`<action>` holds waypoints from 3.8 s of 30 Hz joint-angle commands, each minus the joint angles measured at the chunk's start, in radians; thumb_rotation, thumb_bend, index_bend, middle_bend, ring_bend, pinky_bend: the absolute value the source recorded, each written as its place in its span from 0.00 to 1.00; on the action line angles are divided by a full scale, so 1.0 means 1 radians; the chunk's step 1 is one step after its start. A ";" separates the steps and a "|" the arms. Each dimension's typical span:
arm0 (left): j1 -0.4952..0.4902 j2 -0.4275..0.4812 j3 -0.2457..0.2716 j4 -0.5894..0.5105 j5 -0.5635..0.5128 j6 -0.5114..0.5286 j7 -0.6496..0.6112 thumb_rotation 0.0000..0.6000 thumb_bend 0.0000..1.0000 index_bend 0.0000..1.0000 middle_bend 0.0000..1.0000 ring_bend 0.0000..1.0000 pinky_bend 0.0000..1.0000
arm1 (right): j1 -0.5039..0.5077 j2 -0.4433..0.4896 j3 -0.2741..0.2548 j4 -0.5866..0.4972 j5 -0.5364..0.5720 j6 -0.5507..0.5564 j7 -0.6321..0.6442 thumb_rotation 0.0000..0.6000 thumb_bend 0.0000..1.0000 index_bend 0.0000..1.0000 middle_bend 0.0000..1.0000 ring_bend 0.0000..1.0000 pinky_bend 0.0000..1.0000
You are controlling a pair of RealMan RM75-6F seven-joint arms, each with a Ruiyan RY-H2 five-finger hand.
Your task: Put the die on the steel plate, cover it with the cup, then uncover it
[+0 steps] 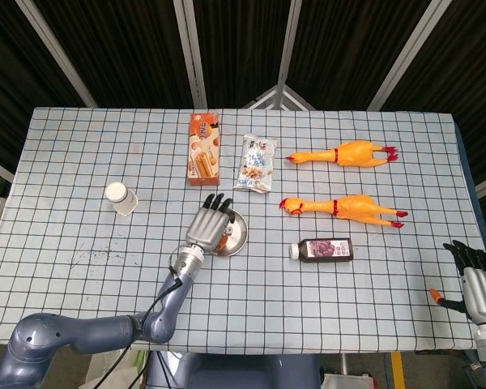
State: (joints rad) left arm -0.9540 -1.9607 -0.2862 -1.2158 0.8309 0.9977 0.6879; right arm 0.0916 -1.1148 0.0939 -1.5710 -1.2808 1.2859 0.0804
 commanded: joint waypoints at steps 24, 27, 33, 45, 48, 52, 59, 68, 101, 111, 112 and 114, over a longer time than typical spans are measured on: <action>0.366 0.708 0.064 -0.667 0.208 0.276 -0.249 1.00 0.25 0.31 0.11 0.00 0.00 | 0.000 0.007 -0.009 -0.046 -0.027 0.009 -0.012 1.00 0.23 0.15 0.10 0.10 0.00; 0.403 0.796 0.068 -0.679 0.191 0.262 -0.307 1.00 0.22 0.31 0.11 0.00 0.00 | -0.001 0.010 -0.011 -0.058 -0.036 0.016 -0.014 1.00 0.23 0.15 0.10 0.10 0.00; 0.448 0.914 0.088 -0.638 0.140 0.193 -0.388 1.00 0.13 0.26 0.05 0.00 0.00 | -0.006 0.016 -0.012 -0.073 -0.040 0.026 -0.012 1.00 0.23 0.15 0.10 0.10 0.00; 0.435 0.906 0.121 -0.460 0.075 0.109 -0.352 1.00 0.12 0.17 0.02 0.00 0.00 | -0.004 0.019 -0.014 -0.075 -0.037 0.019 -0.012 1.00 0.23 0.15 0.10 0.10 0.00; 0.399 0.846 0.114 -0.402 0.044 0.077 -0.320 1.00 0.12 0.16 0.02 0.00 0.00 | -0.001 0.016 -0.015 -0.074 -0.034 0.014 -0.020 1.00 0.23 0.15 0.10 0.10 0.00; 0.347 0.766 0.098 -0.329 -0.039 0.057 -0.238 1.00 0.12 0.10 0.02 0.00 0.00 | 0.002 0.014 -0.016 -0.070 -0.027 0.006 -0.030 1.00 0.23 0.15 0.10 0.10 0.00; 0.250 0.624 0.071 -0.216 -0.182 0.066 -0.063 1.00 0.12 0.11 0.01 0.00 0.00 | 0.004 0.010 -0.013 -0.053 -0.004 -0.009 -0.032 1.00 0.23 0.15 0.10 0.10 0.00; 0.170 0.475 0.048 -0.078 -0.280 0.067 0.044 1.00 0.12 0.20 0.03 0.00 0.00 | 0.010 0.000 -0.011 -0.033 0.016 -0.026 -0.038 1.00 0.23 0.15 0.10 0.10 0.00; 0.124 0.375 0.041 0.013 -0.283 0.057 0.097 1.00 0.34 0.27 0.04 0.00 0.00 | 0.021 -0.006 -0.015 -0.032 0.032 -0.055 -0.054 1.00 0.23 0.15 0.10 0.10 0.00; 0.113 0.378 0.019 -0.029 -0.293 0.040 0.089 1.00 0.32 0.26 0.03 0.00 0.00 | 0.025 -0.002 -0.017 -0.034 0.031 -0.065 -0.047 1.00 0.23 0.18 0.10 0.10 0.00; 0.114 0.392 0.006 -0.056 -0.312 0.030 0.084 1.00 0.32 0.26 0.03 0.00 0.00 | 0.025 -0.002 -0.017 -0.034 0.031 -0.066 -0.046 1.00 0.23 0.18 0.10 0.10 0.00; 0.115 0.420 -0.012 -0.104 -0.346 0.014 0.081 1.00 0.33 0.28 0.03 0.00 0.00 | 0.025 -0.001 -0.017 -0.033 0.032 -0.067 -0.046 1.00 0.23 0.18 0.10 0.10 0.00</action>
State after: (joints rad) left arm -0.8394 -1.5757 -0.2716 -1.2619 0.5270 1.0349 0.7775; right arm 0.1168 -1.1162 0.0773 -1.6043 -1.2490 1.2188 0.0347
